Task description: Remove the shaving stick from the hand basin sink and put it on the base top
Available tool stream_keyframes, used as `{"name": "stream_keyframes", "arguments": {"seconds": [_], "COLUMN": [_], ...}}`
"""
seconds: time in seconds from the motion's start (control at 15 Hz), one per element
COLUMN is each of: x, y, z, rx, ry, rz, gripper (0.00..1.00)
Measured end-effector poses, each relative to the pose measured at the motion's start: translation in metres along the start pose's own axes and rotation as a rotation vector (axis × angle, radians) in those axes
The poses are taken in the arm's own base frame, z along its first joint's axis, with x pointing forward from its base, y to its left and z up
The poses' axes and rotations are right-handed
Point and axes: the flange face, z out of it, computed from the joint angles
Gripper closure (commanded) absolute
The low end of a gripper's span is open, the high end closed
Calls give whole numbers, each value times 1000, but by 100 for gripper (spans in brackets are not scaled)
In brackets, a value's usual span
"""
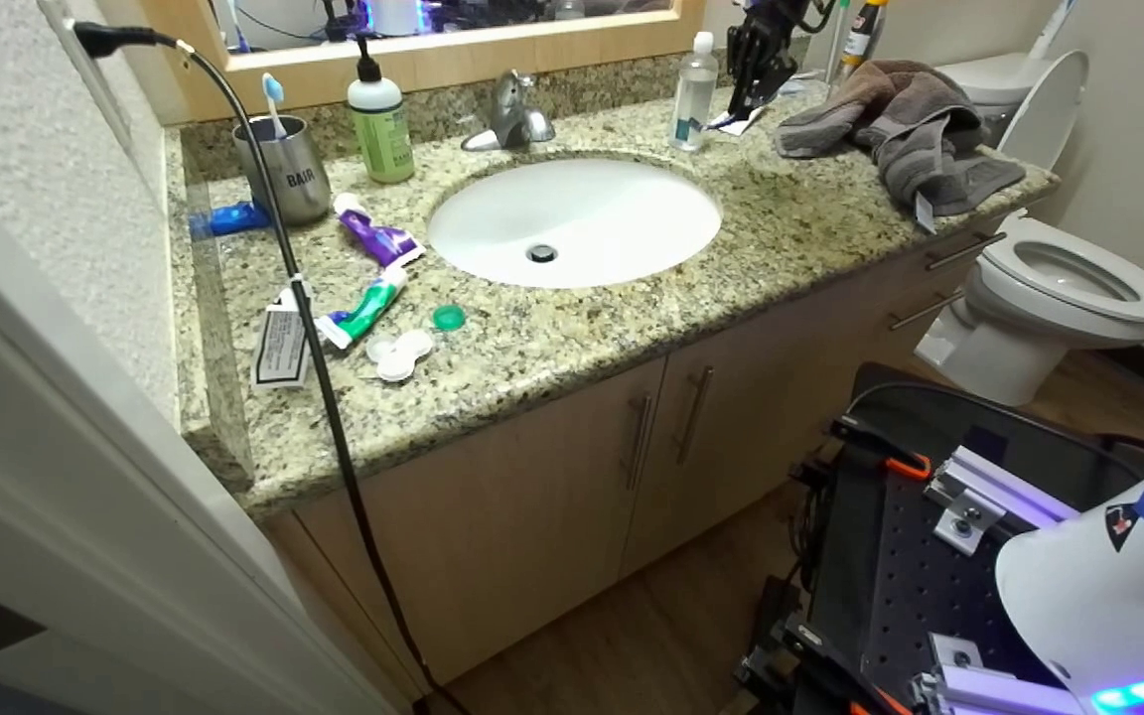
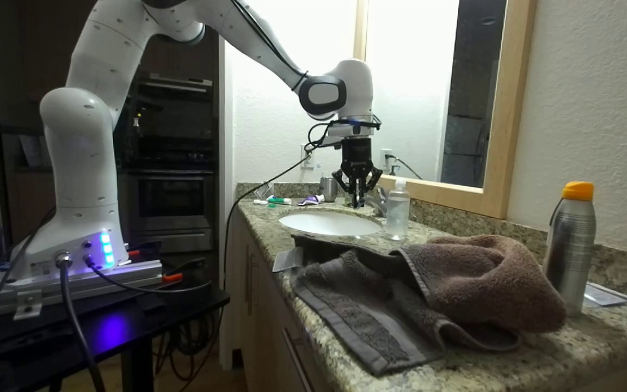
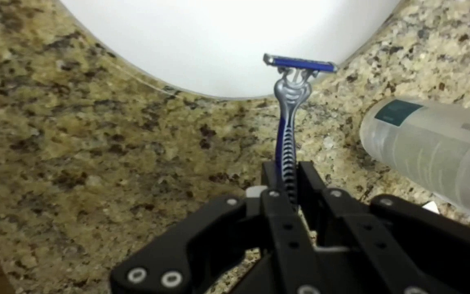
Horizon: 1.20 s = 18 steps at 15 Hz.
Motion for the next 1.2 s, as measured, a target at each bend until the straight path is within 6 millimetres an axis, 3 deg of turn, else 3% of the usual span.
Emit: {"name": "stream_keyframes", "arguments": {"seconds": [0.47, 0.8, 0.87, 0.93, 1.2], "x": [19, 35, 36, 38, 42], "y": [-36, -40, -42, -45, -54], "z": [37, 52, 54, 57, 70], "rx": [-33, -191, -204, -210, -208], "ry": [157, 248, 253, 259, 279], "rz": [208, 236, 242, 247, 268], "gripper": [96, 96, 60, 59, 33]}}
